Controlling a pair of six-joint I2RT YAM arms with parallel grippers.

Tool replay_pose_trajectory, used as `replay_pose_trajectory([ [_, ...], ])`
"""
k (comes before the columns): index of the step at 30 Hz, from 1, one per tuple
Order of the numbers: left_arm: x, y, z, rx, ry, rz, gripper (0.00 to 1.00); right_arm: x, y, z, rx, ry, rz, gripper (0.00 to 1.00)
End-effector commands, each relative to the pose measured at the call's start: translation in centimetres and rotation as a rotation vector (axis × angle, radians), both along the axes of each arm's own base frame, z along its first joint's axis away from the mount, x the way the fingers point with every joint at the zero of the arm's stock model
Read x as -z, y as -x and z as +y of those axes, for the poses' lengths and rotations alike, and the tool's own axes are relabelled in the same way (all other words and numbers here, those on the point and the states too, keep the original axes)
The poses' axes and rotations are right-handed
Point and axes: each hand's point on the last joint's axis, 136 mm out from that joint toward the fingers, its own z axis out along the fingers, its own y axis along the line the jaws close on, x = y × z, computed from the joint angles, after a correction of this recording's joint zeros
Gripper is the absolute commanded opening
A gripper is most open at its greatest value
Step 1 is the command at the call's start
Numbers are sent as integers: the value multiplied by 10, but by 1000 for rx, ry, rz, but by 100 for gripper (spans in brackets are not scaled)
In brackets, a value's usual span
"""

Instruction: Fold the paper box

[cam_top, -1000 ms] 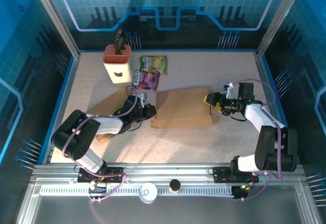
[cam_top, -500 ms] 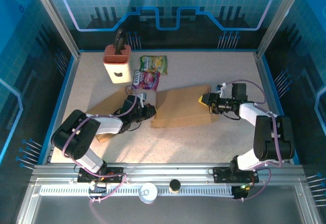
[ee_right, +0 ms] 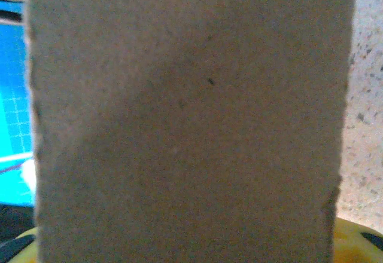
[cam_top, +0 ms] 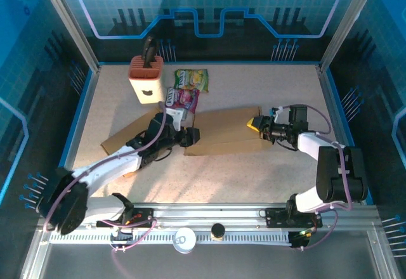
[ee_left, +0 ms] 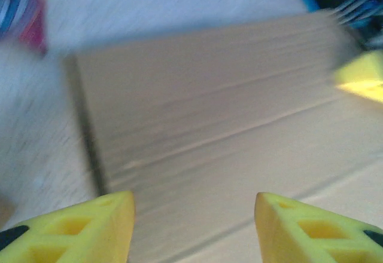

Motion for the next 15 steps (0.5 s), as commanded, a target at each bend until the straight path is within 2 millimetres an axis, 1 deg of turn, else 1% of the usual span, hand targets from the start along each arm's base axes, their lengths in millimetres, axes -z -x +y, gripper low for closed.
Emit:
replay_pose_trajectory([
  [1, -43, 28, -19, 231, -257, -289, 59, -10, 11, 8, 11, -87, 124, 47],
  [3, -57, 43, -31, 323, -346, -403, 62, -10, 13, 9, 27, -125, 176, 45],
  [5, -63, 53, -40, 398, -438, -480, 63, -10, 16, 10, 40, -159, 220, 44],
  [10, -45, 73, -57, 596, -705, -619, 67, -12, 22, 13, 65, -219, 311, 39],
  [13, -33, 77, -61, 650, -819, -670, 71, -11, 26, 13, 76, -234, 355, 38],
  [15, -26, 79, -63, 683, -879, -699, 85, -11, 28, 14, 73, -241, 368, 38],
])
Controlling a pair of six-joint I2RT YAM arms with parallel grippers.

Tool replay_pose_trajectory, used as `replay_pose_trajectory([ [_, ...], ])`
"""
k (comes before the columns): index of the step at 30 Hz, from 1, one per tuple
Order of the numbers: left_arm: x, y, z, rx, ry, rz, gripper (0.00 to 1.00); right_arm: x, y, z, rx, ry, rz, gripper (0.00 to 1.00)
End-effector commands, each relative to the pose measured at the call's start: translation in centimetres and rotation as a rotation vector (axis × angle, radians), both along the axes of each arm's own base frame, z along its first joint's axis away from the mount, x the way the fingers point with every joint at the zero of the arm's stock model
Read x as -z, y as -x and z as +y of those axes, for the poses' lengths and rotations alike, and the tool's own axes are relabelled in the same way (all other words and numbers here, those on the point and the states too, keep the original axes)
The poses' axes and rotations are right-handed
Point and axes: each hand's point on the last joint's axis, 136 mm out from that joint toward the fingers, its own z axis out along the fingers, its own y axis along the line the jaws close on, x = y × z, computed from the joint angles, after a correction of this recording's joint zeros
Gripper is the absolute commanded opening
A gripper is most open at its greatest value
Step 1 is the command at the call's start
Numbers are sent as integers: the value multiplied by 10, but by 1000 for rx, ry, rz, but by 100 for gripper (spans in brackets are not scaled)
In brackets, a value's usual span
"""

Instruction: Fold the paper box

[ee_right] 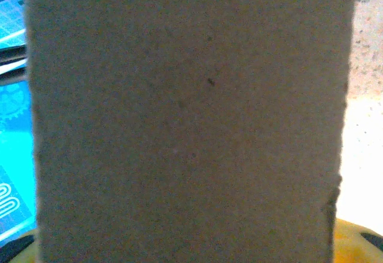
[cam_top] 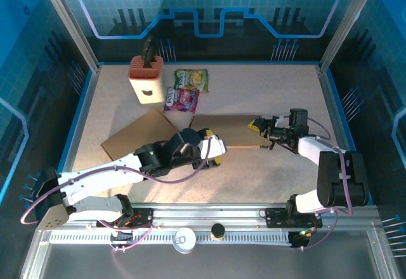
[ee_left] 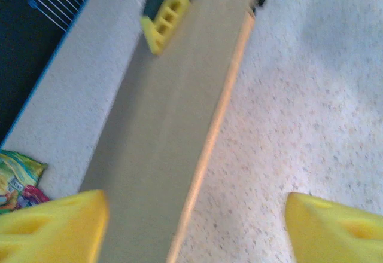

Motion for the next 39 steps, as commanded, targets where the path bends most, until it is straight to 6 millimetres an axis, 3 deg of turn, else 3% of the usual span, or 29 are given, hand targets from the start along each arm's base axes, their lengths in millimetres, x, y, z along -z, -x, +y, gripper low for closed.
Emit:
replay_pose_trajectory([
  [1, 11, -7, 9, 41, -202, -153, 97, -10, 10, 9, -30, -62, 43, 38],
  [15, 37, -49, 3, -8, -378, -388, 99, -14, 23, 13, -30, -83, 108, 37],
  [18, 34, -58, 0, -34, -362, -440, 99, -11, 29, 16, -35, -88, 128, 36],
  [23, 35, -58, -5, -8, -352, -455, 98, -8, 35, 17, -30, -114, 155, 34],
  [26, 40, -58, -5, 1, -371, -444, 91, -6, 36, 17, -26, -115, 156, 34],
  [29, 46, -57, -5, 9, -384, -427, 78, -6, 35, 17, -16, -125, 159, 33],
  [35, 44, -56, -6, 7, -370, -421, 75, -4, 33, 18, -15, -135, 168, 34],
  [39, 44, -52, -5, 22, -371, -389, 66, -4, 30, 18, -7, -158, 167, 41],
])
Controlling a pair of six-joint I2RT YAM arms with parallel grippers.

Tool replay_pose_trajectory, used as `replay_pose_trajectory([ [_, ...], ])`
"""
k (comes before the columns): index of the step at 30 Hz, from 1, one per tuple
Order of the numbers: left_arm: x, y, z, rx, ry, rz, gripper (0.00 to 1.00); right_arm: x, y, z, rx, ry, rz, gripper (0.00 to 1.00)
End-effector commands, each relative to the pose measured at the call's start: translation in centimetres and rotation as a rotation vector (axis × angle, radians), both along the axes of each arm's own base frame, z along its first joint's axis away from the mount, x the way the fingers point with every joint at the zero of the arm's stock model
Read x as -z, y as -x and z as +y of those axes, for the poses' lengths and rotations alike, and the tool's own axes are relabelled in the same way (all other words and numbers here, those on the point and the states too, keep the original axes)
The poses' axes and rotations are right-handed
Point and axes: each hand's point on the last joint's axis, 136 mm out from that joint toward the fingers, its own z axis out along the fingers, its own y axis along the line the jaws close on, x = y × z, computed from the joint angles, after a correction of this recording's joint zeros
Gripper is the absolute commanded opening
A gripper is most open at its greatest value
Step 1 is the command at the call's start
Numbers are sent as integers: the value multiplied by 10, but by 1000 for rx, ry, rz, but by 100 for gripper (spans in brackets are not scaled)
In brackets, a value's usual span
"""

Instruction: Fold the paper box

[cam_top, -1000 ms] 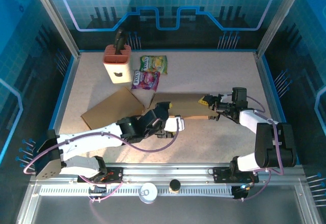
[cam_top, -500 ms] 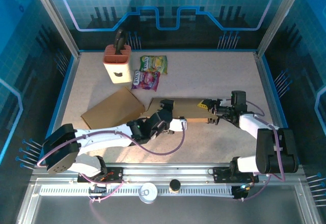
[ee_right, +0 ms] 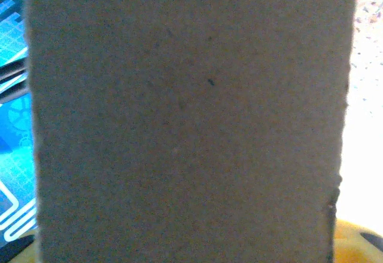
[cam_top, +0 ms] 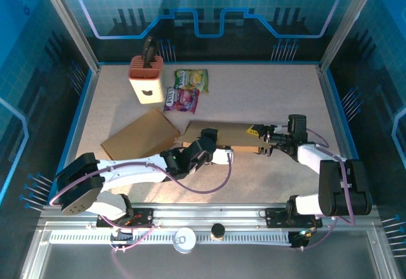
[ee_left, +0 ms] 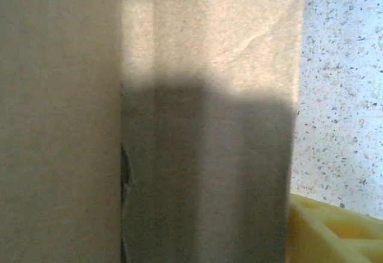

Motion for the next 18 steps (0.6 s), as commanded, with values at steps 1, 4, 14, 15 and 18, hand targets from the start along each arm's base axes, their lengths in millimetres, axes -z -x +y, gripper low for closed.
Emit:
replay_pose_trajectory([
  [1, -9, 2, -3, 9, 23, 19, 63, -6, 4, 7, -36, -63, -8, 43],
  [4, -9, 5, -2, 9, 20, 44, 57, -7, 1, 6, -31, -79, -11, 47],
  [14, -15, 22, 3, 18, 24, 169, 49, -31, -5, -13, 22, -62, -79, 70],
  [15, -16, 25, 3, 17, 23, 193, 48, -32, -2, -15, 25, -52, -75, 72],
  [18, -24, 34, 5, 17, 30, 268, 48, -39, 2, -26, 55, -8, -97, 77],
])
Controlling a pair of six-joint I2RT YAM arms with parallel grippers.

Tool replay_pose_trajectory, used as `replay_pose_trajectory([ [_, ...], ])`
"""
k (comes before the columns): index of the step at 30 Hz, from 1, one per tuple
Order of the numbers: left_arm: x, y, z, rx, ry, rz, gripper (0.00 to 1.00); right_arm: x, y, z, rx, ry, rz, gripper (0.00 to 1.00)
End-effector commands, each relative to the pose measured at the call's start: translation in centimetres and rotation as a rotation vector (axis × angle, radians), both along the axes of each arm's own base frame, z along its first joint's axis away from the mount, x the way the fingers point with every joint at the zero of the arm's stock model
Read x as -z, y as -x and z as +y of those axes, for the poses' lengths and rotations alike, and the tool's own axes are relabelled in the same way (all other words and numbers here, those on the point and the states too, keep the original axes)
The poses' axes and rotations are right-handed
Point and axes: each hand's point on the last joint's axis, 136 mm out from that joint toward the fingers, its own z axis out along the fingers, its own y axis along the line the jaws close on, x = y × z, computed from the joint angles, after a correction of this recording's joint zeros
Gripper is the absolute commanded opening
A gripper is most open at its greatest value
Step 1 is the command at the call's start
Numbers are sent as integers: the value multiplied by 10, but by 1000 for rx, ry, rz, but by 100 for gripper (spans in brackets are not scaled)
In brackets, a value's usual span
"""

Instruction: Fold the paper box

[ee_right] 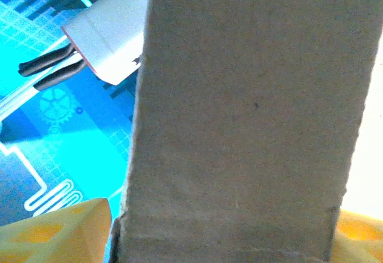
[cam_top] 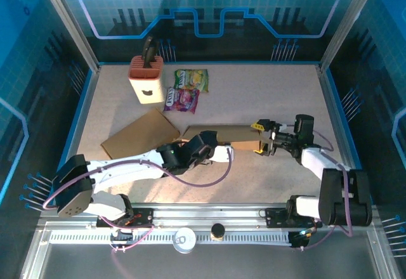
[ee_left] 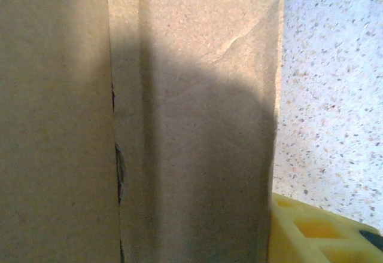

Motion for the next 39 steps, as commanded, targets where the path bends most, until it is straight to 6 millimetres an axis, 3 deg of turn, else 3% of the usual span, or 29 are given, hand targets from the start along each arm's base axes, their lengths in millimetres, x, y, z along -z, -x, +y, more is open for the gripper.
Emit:
replay_pose_trajectory([
  [1, -9, 21, 6, 24, 4, 133, 48, -16, 3, -15, 34, 54, -51, 78],
  [8, -15, 35, 9, 16, -12, 264, 45, -27, 20, -33, 100, 130, -77, 81],
  [12, -16, 42, 12, 5, -22, 353, 45, -28, 35, -53, 178, 228, -83, 81],
  [19, -10, 51, 19, -63, -60, 563, 40, -55, 58, -96, 260, 651, -214, 81],
  [23, -4, 49, 21, -108, -80, 658, 39, -78, 68, -109, 269, 882, -353, 75],
  [26, 1, 50, 21, -123, -99, 731, 38, -86, 74, -106, 211, 995, -455, 70],
  [31, 7, 46, 16, -126, -99, 840, 37, -81, 70, -75, 23, 1020, -583, 67],
  [39, 13, 39, 14, -85, -81, 878, 42, -75, 52, -34, -232, 1088, -764, 70],
])
